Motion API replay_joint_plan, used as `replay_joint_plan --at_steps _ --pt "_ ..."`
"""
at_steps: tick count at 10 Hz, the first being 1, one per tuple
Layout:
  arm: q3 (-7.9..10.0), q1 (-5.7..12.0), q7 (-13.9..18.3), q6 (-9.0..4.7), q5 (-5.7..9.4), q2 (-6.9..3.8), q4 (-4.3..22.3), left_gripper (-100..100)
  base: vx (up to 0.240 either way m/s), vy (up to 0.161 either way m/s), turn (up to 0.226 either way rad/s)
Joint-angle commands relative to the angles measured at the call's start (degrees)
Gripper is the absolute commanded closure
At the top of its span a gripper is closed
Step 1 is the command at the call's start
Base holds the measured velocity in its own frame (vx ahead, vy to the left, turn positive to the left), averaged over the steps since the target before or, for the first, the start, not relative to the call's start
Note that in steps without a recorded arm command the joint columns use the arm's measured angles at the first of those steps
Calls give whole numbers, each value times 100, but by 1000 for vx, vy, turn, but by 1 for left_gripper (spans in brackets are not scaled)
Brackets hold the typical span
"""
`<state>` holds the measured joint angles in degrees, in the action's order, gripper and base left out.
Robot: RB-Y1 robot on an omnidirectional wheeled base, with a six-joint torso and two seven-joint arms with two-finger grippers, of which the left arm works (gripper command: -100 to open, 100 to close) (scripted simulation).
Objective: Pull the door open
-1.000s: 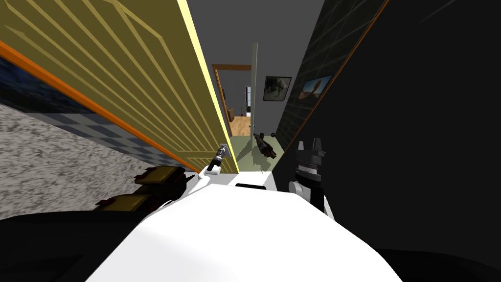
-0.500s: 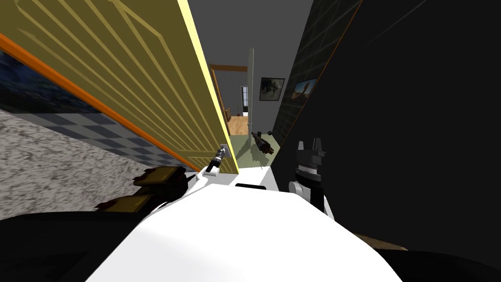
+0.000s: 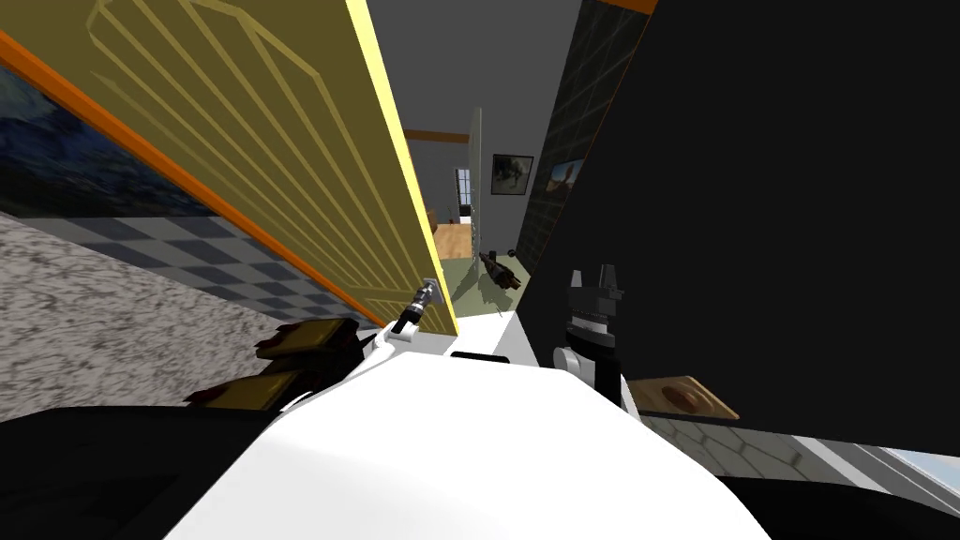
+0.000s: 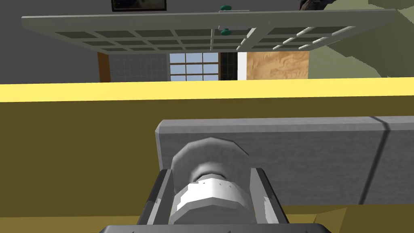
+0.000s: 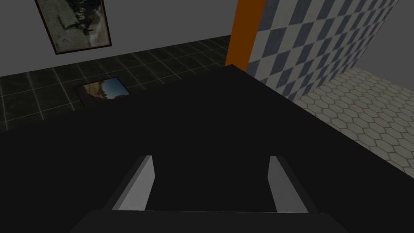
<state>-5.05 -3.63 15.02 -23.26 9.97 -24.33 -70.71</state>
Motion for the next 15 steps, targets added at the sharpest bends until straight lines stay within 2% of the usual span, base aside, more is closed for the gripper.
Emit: replay_joint_plan --at_steps 1,2,3,7,8,9,10,15 --pt "-79 -90 86 -87 12 -125 -66 100 -169 31 -88" --pt "-104 -118 113 -115 16 -165 -87 100 -207 69 -123" --pt "-189 -214 206 -208 29 -299 -158 100 -215 102 -151" --pt "-418 -473 454 -460 63 -659 -349 100 -217 123 -143" --pt "-456 -517 496 -503 69 -721 -382 100 -197 74 -82" --pt "-455 -501 455 -466 57 -660 -374 100 -91 22 -15" --pt "-546 -625 558 -625 70 -817 -397 100 -171 53 -144" --pt "-747 -915 821 -1086 117 -1263 -482 100 -232 109 -146"
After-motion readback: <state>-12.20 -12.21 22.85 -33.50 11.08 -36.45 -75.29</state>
